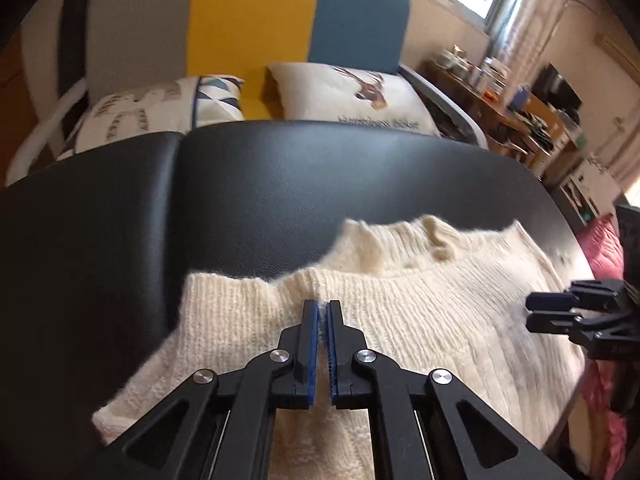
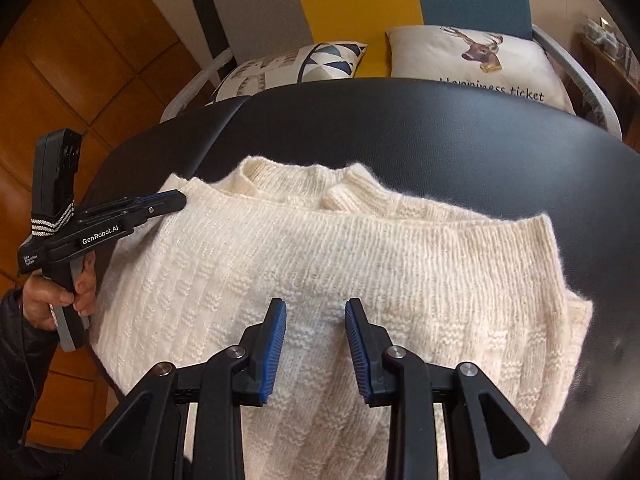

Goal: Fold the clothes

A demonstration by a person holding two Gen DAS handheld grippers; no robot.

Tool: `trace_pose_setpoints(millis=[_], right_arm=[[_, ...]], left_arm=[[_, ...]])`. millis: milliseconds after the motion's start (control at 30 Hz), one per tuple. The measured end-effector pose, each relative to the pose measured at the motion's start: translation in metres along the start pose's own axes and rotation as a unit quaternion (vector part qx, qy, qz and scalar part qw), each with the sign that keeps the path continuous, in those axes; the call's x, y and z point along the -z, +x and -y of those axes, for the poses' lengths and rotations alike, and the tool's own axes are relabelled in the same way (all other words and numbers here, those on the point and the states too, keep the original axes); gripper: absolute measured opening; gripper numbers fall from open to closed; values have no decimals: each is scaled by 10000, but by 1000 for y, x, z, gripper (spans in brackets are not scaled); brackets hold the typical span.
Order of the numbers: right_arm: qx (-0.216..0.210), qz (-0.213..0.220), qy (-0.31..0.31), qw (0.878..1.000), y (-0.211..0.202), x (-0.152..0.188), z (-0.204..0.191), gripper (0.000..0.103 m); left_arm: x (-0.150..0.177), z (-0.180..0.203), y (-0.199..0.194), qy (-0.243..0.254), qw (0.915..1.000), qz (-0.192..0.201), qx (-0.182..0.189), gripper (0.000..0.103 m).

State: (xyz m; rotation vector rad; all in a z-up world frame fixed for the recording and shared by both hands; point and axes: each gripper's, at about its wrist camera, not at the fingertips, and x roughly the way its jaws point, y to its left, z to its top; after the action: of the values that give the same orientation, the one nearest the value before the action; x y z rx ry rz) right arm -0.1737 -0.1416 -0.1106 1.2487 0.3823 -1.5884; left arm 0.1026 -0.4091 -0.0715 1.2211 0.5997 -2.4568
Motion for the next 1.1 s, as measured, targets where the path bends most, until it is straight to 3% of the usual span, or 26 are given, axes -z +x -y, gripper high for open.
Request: trace_pose_setpoints(millis=[133, 233, 300, 433, 533, 600, 733, 867, 1067, 1100], right_arm=[[-18, 6, 115, 9999, 11, 7, 4, 31], [-115, 59, 220, 9997, 12, 9, 6, 31], [-133, 54, 239, 9996, 12, 10, 6, 31], [-13, 202, 251, 9995, 2, 9, -3, 30], [-566, 274, 128, 9979, -9, 10, -24, 31], [-833, 199, -33, 9963, -11, 13, -42, 30], [-750, -4, -450, 9962, 5, 14, -90, 30], [-471, -232, -600, 9968, 31, 10, -124, 30], [-185, -372, -524, 9978, 51, 11, -132, 31], [-213, -384, -467, 9979, 52, 11, -130, 31]], left_arm=[[4, -3, 27, -169, 9995, -243, -70, 6], [3, -2, 29, -299, 9993, -215, 5, 9], [0, -7, 24, -503, 9982, -204, 251, 21], [0, -36, -27, -959, 9940, 108, 523, 29], [18, -73, -85, -1180, 9892, 487, 714, 37], [39, -99, -122, -1320, 9855, 711, 795, 47], [102, -125, -149, -1365, 9852, 526, 897, 48], [154, -115, -139, -1285, 9805, 261, 1461, 48], [178, -88, -123, -978, 9782, 144, 1825, 46], [179, -85, -119, -907, 9791, 83, 1816, 34]])
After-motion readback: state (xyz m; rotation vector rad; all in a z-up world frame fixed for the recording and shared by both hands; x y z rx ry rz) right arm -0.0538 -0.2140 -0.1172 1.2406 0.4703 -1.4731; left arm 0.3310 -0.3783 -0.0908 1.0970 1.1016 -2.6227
